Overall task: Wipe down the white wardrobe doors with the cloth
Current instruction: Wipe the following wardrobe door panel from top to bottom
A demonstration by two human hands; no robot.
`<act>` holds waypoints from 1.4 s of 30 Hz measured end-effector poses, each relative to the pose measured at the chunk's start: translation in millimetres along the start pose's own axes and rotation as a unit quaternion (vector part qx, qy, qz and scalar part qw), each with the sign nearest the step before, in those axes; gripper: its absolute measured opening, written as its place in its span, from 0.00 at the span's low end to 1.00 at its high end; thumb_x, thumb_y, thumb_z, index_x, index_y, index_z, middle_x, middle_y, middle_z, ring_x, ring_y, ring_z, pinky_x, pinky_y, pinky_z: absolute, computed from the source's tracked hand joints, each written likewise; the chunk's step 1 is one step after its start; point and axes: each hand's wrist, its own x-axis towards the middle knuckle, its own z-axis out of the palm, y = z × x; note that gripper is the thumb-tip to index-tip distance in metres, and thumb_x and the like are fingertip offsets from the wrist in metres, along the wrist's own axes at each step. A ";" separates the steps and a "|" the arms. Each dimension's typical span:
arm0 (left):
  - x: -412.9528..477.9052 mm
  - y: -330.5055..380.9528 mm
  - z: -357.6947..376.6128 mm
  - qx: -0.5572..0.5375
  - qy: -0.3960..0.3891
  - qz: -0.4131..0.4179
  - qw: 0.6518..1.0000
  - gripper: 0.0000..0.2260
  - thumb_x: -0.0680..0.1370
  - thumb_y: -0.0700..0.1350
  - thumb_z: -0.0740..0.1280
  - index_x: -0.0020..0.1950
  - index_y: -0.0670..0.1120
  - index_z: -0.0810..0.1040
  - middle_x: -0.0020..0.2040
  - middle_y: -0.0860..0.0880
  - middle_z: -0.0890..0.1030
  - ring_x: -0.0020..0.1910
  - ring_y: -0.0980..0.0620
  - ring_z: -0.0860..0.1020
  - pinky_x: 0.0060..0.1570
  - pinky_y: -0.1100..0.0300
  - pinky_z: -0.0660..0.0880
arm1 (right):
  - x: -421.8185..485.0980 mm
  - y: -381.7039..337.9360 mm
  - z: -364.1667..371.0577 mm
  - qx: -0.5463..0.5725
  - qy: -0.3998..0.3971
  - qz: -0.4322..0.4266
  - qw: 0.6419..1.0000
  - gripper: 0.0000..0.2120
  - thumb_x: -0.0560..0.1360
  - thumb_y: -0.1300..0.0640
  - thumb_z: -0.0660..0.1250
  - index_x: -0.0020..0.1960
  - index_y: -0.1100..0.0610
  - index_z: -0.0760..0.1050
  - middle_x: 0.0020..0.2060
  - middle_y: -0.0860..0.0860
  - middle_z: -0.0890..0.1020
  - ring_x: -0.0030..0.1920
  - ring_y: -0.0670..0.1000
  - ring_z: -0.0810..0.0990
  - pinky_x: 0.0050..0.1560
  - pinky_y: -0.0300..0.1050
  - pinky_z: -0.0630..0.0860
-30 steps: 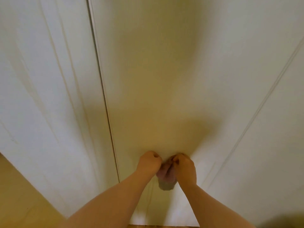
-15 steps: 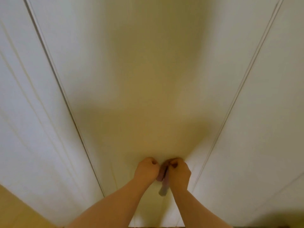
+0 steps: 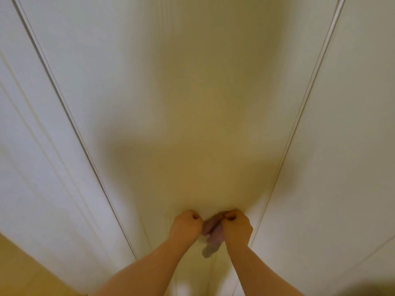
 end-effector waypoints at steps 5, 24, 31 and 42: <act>0.3 -4.7 -13.2 -0.002 0.020 -0.006 1.000 0.07 0.76 0.42 0.60 0.41 0.46 0.77 0.46 0.44 0.82 0.47 0.45 0.81 0.49 0.52 0.77 | 15.8 10.1 -20.3 0.031 0.105 0.045 0.993 0.10 0.72 0.71 0.59 0.42 0.59 0.74 0.38 0.54 0.77 0.39 0.55 0.74 0.37 0.42 0.69; -0.2 7.1 -18.6 0.213 0.350 0.508 0.758 0.15 0.69 0.44 0.61 0.56 0.52 0.72 0.56 0.50 0.75 0.55 0.50 0.73 0.57 0.56 0.66 | 1.6 -1.3 18.8 0.014 0.094 -0.169 0.981 0.17 0.71 0.67 0.62 0.35 0.46 0.68 0.41 0.56 0.77 0.37 0.60 0.78 0.41 0.56 0.78; 29.6 -40.5 -3.7 0.346 0.429 0.511 0.660 0.26 0.75 0.48 0.61 0.73 0.49 0.63 0.74 0.48 0.62 0.75 0.45 0.56 0.72 0.40 0.53 | 5.5 24.7 35.2 0.047 0.139 -0.311 0.939 0.08 0.73 0.63 0.61 0.42 0.50 0.70 0.44 0.48 0.71 0.46 0.54 0.75 0.44 0.41 0.69; 87.4 -83.3 76.8 0.248 0.535 0.544 0.597 0.26 0.76 0.48 0.57 0.74 0.49 0.58 0.72 0.48 0.64 0.76 0.47 0.55 0.71 0.40 0.52 | 72.7 71.8 60.1 0.022 0.281 -0.632 0.722 0.14 0.74 0.61 0.59 0.58 0.57 0.74 0.53 0.48 0.71 0.54 0.42 0.68 0.61 0.22 0.57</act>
